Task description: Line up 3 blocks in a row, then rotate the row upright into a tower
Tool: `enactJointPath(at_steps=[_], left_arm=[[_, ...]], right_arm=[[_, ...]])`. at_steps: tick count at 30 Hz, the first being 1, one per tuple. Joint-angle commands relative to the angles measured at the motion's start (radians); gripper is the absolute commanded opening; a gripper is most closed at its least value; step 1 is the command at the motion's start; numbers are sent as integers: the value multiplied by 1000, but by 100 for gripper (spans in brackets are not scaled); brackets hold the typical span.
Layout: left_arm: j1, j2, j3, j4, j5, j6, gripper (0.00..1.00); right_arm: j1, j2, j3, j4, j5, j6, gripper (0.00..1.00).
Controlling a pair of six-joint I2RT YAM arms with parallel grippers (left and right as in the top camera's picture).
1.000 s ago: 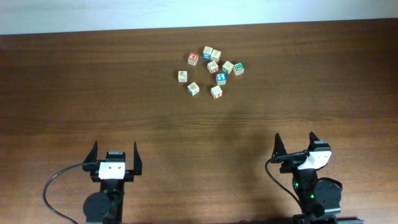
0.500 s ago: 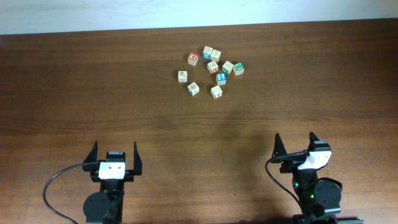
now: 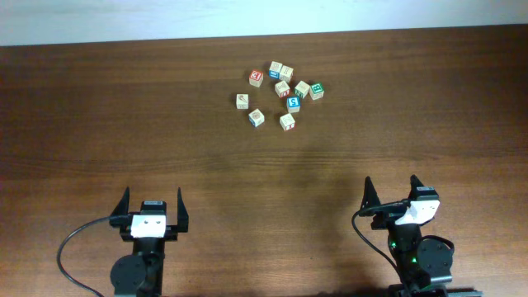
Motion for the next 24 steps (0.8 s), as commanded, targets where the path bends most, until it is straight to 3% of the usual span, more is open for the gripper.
enactJointPath(at_steps=[1, 24], left_arm=[[5, -8, -13, 5, 11, 16, 99], [5, -8, -10, 30, 12, 16, 99]], right_arm=[[-6, -7, -9, -2, -2, -11, 98], [-6, -7, -9, -1, -6, -11, 98]])
